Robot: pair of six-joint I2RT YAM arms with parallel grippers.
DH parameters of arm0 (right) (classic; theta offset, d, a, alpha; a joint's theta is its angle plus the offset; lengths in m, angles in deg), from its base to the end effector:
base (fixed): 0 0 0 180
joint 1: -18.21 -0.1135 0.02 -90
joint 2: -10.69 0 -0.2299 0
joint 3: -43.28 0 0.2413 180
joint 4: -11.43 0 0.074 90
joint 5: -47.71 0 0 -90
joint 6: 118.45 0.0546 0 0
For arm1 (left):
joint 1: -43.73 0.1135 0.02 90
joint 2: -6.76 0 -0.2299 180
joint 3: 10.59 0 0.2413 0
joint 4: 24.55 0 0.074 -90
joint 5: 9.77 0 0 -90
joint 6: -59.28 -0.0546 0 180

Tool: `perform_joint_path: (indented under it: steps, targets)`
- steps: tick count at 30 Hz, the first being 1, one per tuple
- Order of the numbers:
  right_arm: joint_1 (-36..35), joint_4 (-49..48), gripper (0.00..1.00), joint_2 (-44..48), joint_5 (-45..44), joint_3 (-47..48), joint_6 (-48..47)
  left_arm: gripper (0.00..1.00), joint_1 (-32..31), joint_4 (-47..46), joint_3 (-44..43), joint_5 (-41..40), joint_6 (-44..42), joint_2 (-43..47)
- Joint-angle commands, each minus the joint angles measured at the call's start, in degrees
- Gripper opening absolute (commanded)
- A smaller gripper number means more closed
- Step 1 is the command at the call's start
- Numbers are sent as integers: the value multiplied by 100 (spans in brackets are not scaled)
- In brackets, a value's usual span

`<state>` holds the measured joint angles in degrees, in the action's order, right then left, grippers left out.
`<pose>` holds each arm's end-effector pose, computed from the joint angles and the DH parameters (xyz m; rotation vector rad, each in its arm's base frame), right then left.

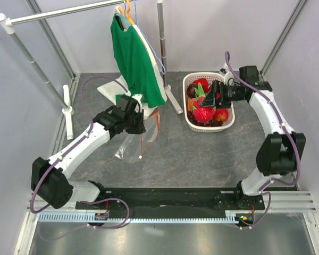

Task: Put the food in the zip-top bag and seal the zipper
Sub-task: Pick up the fake fruit from the bin, then place the fake fruit in the zipper food storage bag.

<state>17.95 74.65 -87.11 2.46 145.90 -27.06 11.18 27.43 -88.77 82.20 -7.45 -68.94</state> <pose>0.3506 0.0400 0.2655 -0.2588 2.4297 1.0089 0.2416 -0.1564 0.2490 0.2174 2.4827 -0.4682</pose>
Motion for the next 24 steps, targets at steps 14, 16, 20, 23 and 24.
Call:
perform_joint_path:
  steps: [14,16,20,23,24]
  targets:
    - [-905,-4718,63,2650,317,-2904,4658,2,293,65,-63,1101,995,-155]
    - [-1142,-5238,60,2976,-52,-3100,5053,2,337,100,-63,1147,1118,-155]
    - [-1530,-5522,60,3048,-440,-3258,5537,2,329,127,-72,1015,1224,-164]
    - [-1907,-6032,59,3039,-756,-3469,6039,2,320,135,-46,1094,1364,-304]
    - [-2022,-6129,60,2960,-818,-3496,6110,2,320,135,-55,1112,1443,-348]
